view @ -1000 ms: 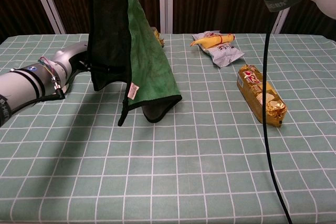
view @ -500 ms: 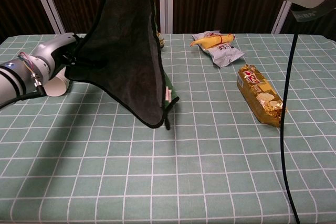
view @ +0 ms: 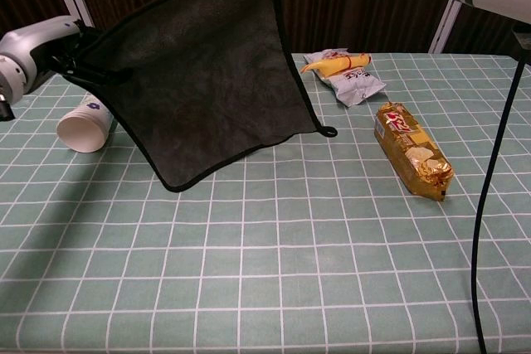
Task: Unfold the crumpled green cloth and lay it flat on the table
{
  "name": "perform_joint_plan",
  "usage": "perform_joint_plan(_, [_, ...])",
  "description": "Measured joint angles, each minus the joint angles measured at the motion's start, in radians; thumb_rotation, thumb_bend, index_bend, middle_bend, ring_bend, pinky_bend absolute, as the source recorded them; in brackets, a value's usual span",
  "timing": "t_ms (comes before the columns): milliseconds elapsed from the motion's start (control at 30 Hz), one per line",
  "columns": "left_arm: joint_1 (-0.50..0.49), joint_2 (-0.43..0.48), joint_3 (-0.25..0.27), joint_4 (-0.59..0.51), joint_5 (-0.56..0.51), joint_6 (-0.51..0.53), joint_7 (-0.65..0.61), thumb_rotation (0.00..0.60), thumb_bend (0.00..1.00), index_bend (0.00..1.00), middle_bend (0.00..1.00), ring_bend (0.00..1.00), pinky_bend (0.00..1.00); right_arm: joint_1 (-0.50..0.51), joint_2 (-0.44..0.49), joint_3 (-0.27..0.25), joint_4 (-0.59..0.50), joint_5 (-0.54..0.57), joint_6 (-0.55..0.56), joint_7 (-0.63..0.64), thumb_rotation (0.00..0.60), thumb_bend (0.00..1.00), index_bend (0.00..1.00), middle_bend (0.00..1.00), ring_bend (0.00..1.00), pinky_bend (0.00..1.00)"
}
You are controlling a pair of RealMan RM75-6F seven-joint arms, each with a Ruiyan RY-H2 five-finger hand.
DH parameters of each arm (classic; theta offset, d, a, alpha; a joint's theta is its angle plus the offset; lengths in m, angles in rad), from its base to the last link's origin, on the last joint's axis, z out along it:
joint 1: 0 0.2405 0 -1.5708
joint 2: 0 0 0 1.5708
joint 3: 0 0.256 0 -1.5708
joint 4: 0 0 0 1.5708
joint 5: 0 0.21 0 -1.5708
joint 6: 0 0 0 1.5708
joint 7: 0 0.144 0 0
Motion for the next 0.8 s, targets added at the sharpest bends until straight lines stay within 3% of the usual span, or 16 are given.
perform_joint_plan(233, [-0.028,0.022,-0.019,0.033,-0.002,0.007,0.046,0.6,0.49,0.68,0.35,0.13,0.18,-0.005,0.0,0.004,0.021,0.009,-0.003,0.001,0.6,0.53,0.68,0.29,0.05,0.0])
perform_joint_plan(667, [-0.133,-0.072,-0.116,0.311,-0.02,0.082,0.051,0.6,0.49,0.68,0.35,0.13,0.18,0.072,-0.103,0.05,0.243,-0.01,-0.026,0.089,0.6,0.53,0.69,0.3,0.06,0.0])
perform_joint_plan(800, [-0.134,-0.089,-0.096,0.337,0.034,0.129,0.039,0.6,0.49,0.68,0.35,0.13,0.18,0.074,-0.113,0.038,0.287,-0.044,-0.017,0.139,0.6,0.53,0.69,0.3,0.06,0.0])
